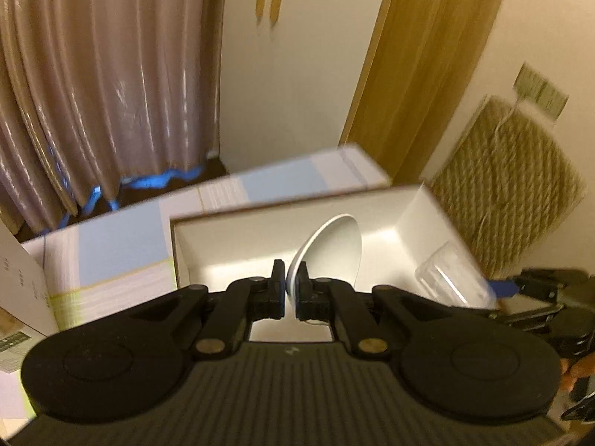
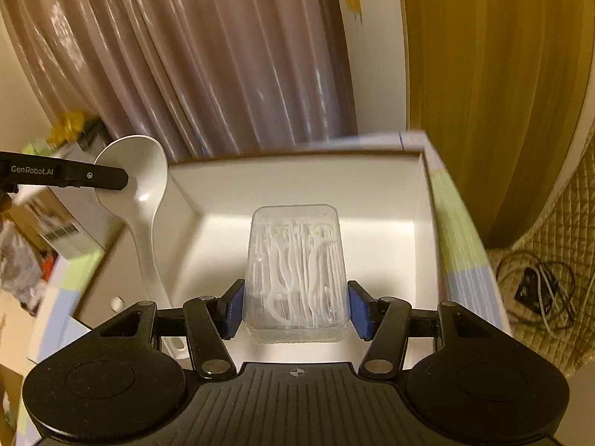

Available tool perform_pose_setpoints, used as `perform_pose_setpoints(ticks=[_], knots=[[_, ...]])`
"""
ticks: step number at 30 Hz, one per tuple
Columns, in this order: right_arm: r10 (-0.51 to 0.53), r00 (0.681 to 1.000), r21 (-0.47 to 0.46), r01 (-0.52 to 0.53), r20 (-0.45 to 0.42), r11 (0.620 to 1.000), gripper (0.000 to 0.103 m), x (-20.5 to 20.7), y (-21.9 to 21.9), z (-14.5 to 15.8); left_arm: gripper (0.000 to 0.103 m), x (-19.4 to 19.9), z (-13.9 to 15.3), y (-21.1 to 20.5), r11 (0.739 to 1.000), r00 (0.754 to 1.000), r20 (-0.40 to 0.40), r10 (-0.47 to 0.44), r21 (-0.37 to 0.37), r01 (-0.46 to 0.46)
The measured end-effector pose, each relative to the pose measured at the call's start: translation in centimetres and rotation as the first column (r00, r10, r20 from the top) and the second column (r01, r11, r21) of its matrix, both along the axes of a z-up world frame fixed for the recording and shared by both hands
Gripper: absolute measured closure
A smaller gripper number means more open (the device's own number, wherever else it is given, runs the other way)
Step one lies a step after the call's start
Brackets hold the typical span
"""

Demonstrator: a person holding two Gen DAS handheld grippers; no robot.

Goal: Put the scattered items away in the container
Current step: 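Carry the spoon in the left tool and floss box in the right tool into the cardboard box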

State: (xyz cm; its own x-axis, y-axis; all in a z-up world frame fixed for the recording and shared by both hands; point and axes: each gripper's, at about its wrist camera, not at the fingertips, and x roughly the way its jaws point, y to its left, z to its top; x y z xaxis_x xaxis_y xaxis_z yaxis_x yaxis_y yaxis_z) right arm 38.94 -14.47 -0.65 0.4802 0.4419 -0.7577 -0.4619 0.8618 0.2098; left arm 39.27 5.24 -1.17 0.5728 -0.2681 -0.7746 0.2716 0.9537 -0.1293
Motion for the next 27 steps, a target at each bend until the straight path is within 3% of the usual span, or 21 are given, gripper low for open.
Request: perform_pose_setpoints(ticks=[4, 9, 12, 18, 27], knots=[[0.0, 0.998, -0.073, -0.005, -0.065, 0.997, 0.044, 1.1, 1.3, -2.7, 0.101, 1.0, -4.3, -1.3, 0.997, 0.996, -0.079, -0.034, 0.07, 0.04], [-0.007, 0.993, -0.12, -0.007, -0.121, 0.993, 0.044, 1.8, 2.3, -4.8, 0.101, 2.0, -7.5, -2.5, 0.995, 0.988, -0.138, -0.063, 0.067, 0.073], [-0.016, 0.99, -0.136, -0.003, -0.14, 0.991, 0.044, 2.2, 2.8, -5.3, 0.1, 2.2, -8.4, -3.3, 0.995, 0.986, -0.15, -0.074, 0.059, 0.084], [-0.026, 0.987, -0.15, 0.002, -0.159, 0.989, 0.044, 2.4, 3.3, -5.9, 0.088, 2.4, -9.7, -4.2, 0.992, 0.982, -0.179, -0.066, 0.097, 0.084], [-0.023, 0.988, -0.155, -0.001, -0.155, 0.988, 0.044, 1.9, 2.6, -5.6, 0.085, 1.3, -10.3, -3.4, 0.991, 0.982, -0.188, -0.031, 0.119, 0.054]])
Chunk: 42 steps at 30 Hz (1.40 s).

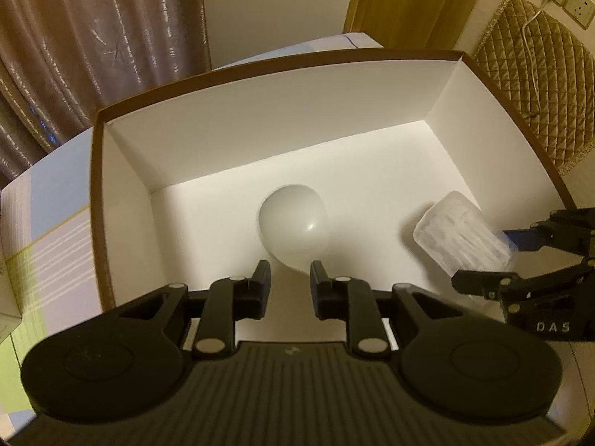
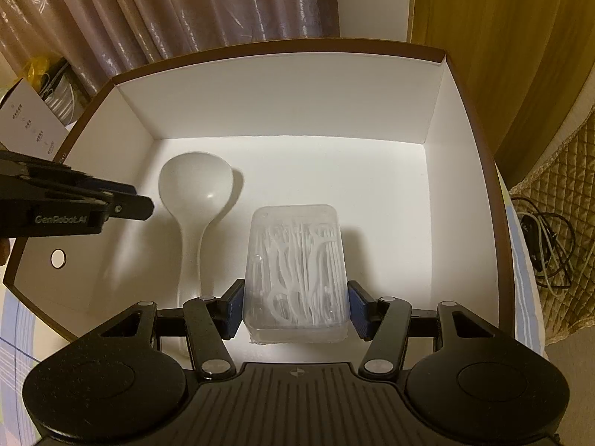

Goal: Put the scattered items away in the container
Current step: 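Carry the spoon in the left tool and floss box in the right tool into the cardboard box, then open the right tool on the floss box while the left tool releases the spoon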

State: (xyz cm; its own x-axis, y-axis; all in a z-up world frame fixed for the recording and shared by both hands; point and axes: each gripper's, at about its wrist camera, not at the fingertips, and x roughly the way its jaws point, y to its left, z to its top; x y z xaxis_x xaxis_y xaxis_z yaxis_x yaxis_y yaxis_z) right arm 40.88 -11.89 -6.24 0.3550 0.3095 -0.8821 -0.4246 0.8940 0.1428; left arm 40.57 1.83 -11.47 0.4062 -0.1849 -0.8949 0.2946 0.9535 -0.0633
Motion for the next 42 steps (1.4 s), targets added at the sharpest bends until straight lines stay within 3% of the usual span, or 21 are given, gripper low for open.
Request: perform_pose_setpoints(ticks=[6, 7, 8, 9, 10, 15, 17, 18, 19, 42], knots=[[0.021, 1.0, -0.044, -0.022, -0.008, 0.999, 0.044, -0.2, 0.5, -0.1, 0.077, -0.8, 0.1, 0.3, 0.999, 1.0, -0.001, 0.004, 0.037, -0.004], [0.032, 0.999, -0.061, -0.033, -0.015, 0.998, 0.038, -0.2, 0.7, -0.1, 0.074, -0.9, 0.1, 0.4, 0.999, 1.0, -0.003, 0.007, 0.043, -0.007], [0.043, 0.999, -0.066, -0.044, -0.017, 0.997, 0.014, -0.3, 0.9, -0.1, 0.072, -1.0, 0.1, 0.4, 0.999, 1.0, -0.004, 0.01, 0.048, -0.009], [0.05, 0.999, -0.074, -0.049, 0.002, 0.996, 0.004, -0.5, 1.1, 0.1, 0.067, -1.1, 0.1, 0.5, 0.998, 1.0, -0.004, 0.012, 0.055, -0.012], [0.065, 0.998, -0.076, -0.063, 0.025, 0.995, 0.003, -0.8, 1.2, 0.3, 0.064, -1.3, 0.1, 0.4, 0.998, 1.0, -0.004, 0.013, 0.06, -0.013], [0.066, 0.997, -0.078, -0.063, 0.042, 0.995, 0.003, -1.2, 1.2, 1.0, 0.054, -1.9, 0.5, 0.3, 0.998, 1.0, -0.001, 0.014, 0.059, -0.014], [0.061, 0.997, -0.082, -0.057, 0.049, 0.995, 0.003, -1.2, 1.2, 1.3, 0.045, -2.2, 0.8, 0.2, 0.998, 1.0, 0.006, 0.014, 0.063, -0.014], [0.061, 0.997, -0.086, -0.056, 0.052, 0.995, 0.003, -1.3, 1.1, 1.4, 0.033, -2.4, 0.9, 0.1, 0.997, 1.0, 0.015, 0.018, 0.074, -0.019], [0.058, 0.997, -0.089, -0.054, 0.054, 0.995, 0.003, -1.3, 1.1, 1.5, 0.028, -2.7, 1.1, 0.0, 0.996, 0.999, 0.027, 0.02, 0.087, -0.022], [0.007, 0.996, -0.071, -0.001, 0.09, 0.997, 0.003, -3.3, -1.4, 4.8, 0.024, -6.0, 4.3, -1.2, 0.994, 0.996, 0.087, 0.015, 0.111, -0.024]])
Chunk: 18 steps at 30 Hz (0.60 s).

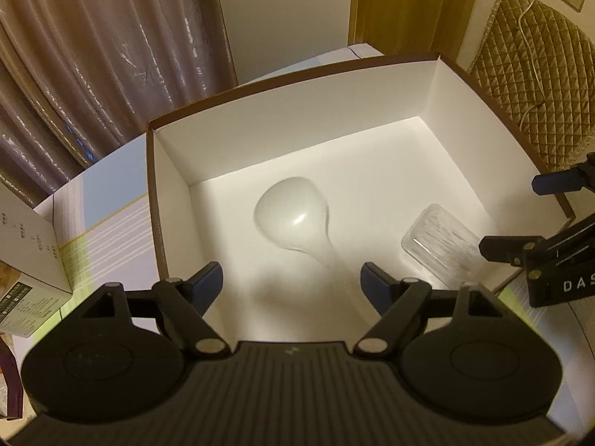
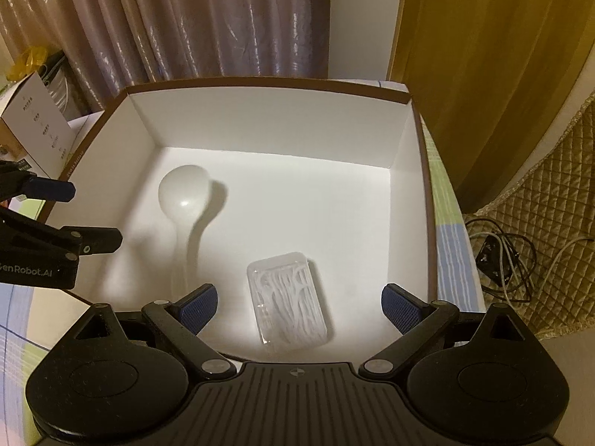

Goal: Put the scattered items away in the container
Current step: 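Open the right tool on the floss box while the left tool releases the spoon, then withdraw both tools from the box back toward the remaining items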

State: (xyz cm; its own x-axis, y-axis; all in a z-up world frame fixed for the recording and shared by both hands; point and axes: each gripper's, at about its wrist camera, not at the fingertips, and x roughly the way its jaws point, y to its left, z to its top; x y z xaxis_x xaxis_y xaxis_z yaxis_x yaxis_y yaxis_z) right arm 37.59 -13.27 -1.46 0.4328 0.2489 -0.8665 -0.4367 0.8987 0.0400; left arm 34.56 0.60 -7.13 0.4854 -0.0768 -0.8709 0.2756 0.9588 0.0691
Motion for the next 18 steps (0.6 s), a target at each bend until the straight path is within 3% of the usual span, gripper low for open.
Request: perform_pose_setpoints(ticks=[8, 18], knots=[[-0.009, 0.999, 0.04, 0.007, 0.042, 0.999, 0.003, -1.5, -1.6, 2.1, 0.024, -2.4, 2.1, 0.4, 1.0, 0.999, 0.038, 0.007, -0.022, -0.007], [0.005, 0.991, 0.102, -0.019, 0.136, 0.995, 0.003, -5.5, -5.3, 4.8, 0.024, -9.1, 3.8, 2.2, 0.999, 0.995, 0.095, -0.012, -0.03, 0.015]])
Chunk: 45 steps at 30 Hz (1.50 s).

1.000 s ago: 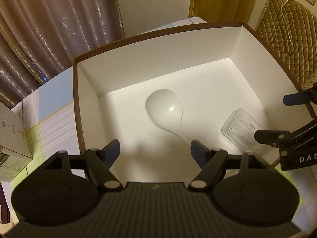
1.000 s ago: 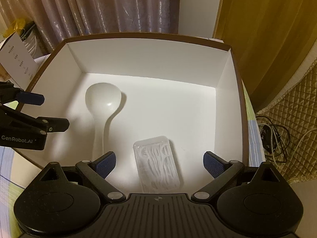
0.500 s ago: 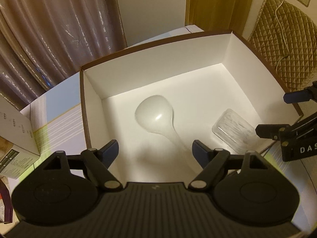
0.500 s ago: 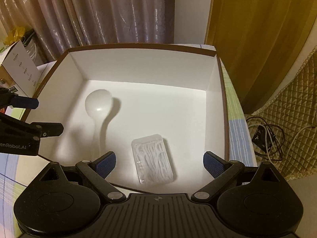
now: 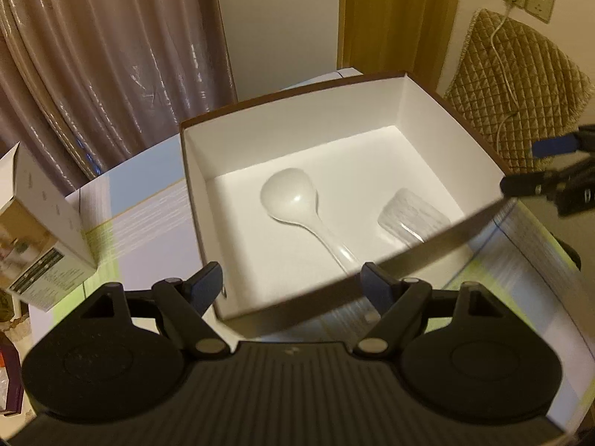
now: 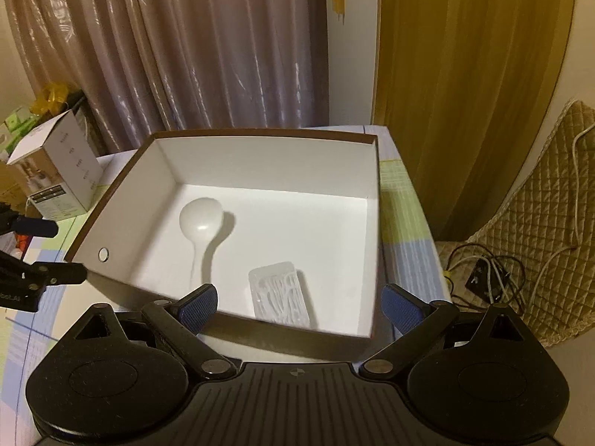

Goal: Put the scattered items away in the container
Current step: 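Withdraw both tools from the box back toward the remaining items, then grasp the dark brown scrunchie with the left tool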

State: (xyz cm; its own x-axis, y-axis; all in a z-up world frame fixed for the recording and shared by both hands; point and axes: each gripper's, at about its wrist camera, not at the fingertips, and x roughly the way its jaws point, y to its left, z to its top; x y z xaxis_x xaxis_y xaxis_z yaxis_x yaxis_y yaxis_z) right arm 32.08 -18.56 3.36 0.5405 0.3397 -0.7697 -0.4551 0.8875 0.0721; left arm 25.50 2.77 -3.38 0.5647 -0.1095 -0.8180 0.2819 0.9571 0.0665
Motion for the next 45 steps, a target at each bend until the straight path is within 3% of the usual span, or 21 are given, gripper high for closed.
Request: perform_pose_setpoints(ticks=[11, 18, 25, 33, 40, 43, 45], knots=[[0.047, 0.999, 0.02, -0.047, 0.001, 0.999, 0.003, -5.6, -2.0, -1.2, 0.025, -7.0, -1.5, 2.1, 1.0, 1.0, -0.011, 0.0, -0.023, 0.0], [0.063, 0.994, 0.011, -0.063, -0.088, 0.998, 0.003, -8.8, -2.8, -5.0, 0.028, -10.8, -4.5, 2.7, 0.994, 0.997, -0.071, 0.027, -0.103, -0.035], [0.011, 0.979, 0.013, -0.008, -0.202, 1.0, 0.003, -10.9, -4.4, -8.8, 0.029, -14.2, -8.2, 1.6, 0.994, 0.99, -0.134, 0.034, -0.097, -0.047], [-0.036, 0.958, 0.019, 0.043, -0.286, 0.999, 0.003, -12.4, -5.1, -11.3, 0.032, -15.3, -10.2, 0.5, 0.999, 0.993, -0.113, 0.029, -0.041, -0.034], [-0.042, 0.959, 0.021, 0.05, -0.28, 0.999, 0.003, -12.3, -5.3, -11.4, 0.032, -14.3, -11.4, -0.7, 0.999, 0.995, -0.098, -0.028, -0.038, 0.025], [-0.048, 0.96, 0.023, 0.057, -0.277, 0.998, 0.003, -12.2, -5.5, -11.4, 0.041, -13.9, -12.3, -1.1, 0.999, 0.993, -0.106, -0.042, -0.013, 0.041], [-0.041, 0.961, 0.029, 0.051, -0.274, 0.998, 0.003, -12.2, -5.5, -11.4, 0.058, -13.8, -12.9, -1.2, 0.999, 0.992, -0.112, -0.054, 0.003, 0.054]])
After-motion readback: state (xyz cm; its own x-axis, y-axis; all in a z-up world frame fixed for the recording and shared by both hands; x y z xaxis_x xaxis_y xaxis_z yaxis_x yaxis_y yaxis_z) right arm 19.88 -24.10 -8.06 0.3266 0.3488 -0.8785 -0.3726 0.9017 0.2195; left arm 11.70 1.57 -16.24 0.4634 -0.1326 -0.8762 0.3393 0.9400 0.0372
